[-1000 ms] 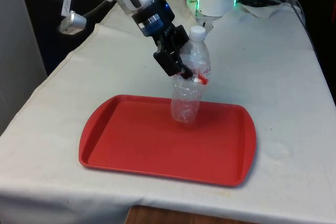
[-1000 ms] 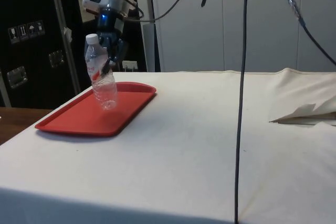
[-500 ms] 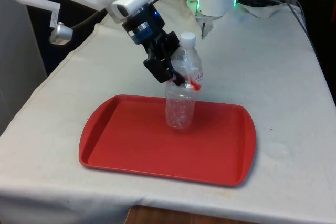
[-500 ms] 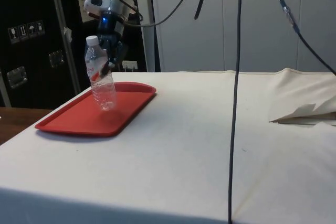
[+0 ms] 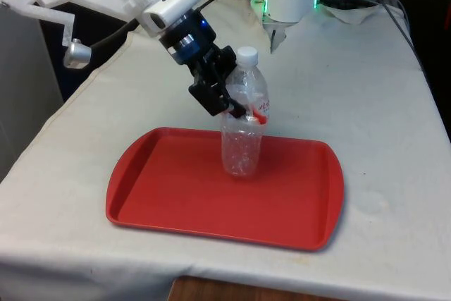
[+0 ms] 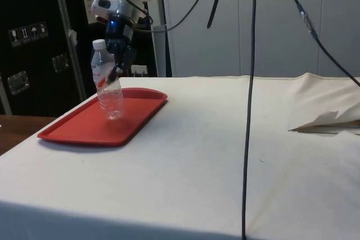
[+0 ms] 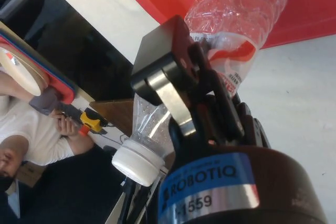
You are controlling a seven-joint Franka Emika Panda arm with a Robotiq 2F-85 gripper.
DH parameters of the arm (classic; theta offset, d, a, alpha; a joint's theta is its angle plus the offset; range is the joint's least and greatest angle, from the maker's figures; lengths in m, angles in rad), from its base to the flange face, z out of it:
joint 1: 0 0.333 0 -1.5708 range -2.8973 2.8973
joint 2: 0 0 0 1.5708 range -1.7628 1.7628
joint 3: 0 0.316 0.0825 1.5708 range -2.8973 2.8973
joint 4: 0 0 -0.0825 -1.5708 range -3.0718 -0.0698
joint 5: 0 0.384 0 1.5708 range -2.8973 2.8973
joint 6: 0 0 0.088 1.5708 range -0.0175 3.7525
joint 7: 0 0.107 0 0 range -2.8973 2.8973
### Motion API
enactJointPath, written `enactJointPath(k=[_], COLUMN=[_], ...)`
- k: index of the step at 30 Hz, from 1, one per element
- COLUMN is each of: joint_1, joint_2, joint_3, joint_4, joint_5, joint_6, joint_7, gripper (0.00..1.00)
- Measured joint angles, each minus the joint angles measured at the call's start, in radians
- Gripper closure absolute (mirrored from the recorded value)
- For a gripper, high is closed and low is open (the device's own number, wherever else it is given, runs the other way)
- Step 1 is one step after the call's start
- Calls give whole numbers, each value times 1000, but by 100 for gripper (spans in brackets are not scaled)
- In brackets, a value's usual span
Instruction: Place the bottle upright on the tray.
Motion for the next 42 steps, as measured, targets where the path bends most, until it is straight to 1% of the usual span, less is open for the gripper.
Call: enactJointPath(k=[7, 14, 24, 28, 33, 37, 38, 42], joint_1=[-3, -3, -7, -8, -9, -13, -14, -13], joint_2=[12, 12, 23, 23, 29, 36, 41, 45], joint_3=[-3, -5, -10, -12, -20, -24, -28, -32], joint_4=[-2, -2, -3, -1, 4, 14, 23, 28], joint_5=[30, 33, 66, 70, 88, 100, 108, 110], joint_6=[-8, -16, -27, -36, -53, -68, -81, -91], joint_7=[-13, -14, -27, -27, -27, -25, -23, -20], gripper=[67, 67, 67, 67, 67, 67, 67, 67])
